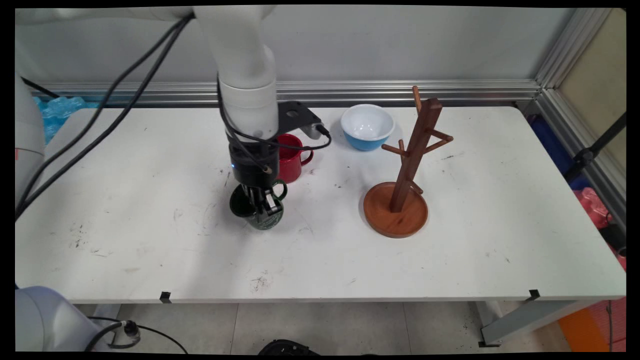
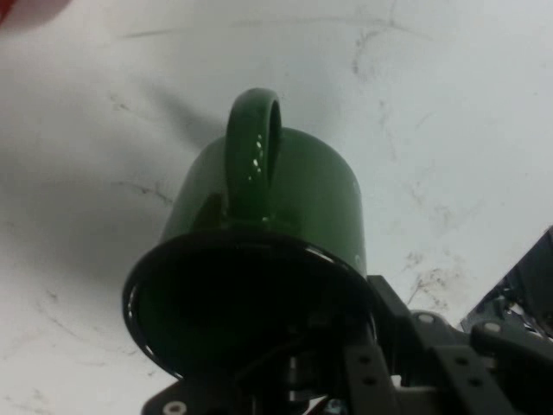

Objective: Place the picked object on the table

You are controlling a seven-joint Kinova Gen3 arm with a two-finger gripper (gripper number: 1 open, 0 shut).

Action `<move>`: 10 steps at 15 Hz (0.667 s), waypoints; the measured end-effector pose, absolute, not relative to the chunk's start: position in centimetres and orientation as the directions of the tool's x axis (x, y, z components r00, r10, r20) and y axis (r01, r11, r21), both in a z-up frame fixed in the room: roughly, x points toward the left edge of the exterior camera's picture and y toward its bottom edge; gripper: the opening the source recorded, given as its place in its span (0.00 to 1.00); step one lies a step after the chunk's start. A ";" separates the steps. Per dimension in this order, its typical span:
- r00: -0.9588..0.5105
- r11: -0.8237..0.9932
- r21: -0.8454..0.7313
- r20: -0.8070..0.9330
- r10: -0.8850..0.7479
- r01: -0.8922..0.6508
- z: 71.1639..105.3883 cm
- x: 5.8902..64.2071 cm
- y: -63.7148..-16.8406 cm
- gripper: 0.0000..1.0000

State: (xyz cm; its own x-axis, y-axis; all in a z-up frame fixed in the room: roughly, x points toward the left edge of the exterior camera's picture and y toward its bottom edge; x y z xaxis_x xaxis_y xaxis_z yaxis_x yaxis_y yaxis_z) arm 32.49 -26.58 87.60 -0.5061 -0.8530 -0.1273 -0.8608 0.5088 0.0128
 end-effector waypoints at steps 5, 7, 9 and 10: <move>-0.472 0.477 0.011 -0.172 -0.865 -0.879 86.6 31.2 -27.5 0.00; -0.459 0.466 0.009 -0.185 -0.869 -0.885 86.2 30.8 -27.7 0.00; -0.444 0.452 0.006 -0.200 -0.874 -0.892 85.9 30.4 -28.0 0.00; -0.436 0.445 0.004 -0.207 -0.876 -0.895 85.7 30.2 -28.1 0.00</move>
State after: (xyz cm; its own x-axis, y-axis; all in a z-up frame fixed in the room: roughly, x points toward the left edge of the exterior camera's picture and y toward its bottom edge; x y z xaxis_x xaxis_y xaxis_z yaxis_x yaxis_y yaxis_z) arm 30.22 -28.13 85.68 -0.4362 -0.8757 -0.2070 -0.8955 0.4451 0.0039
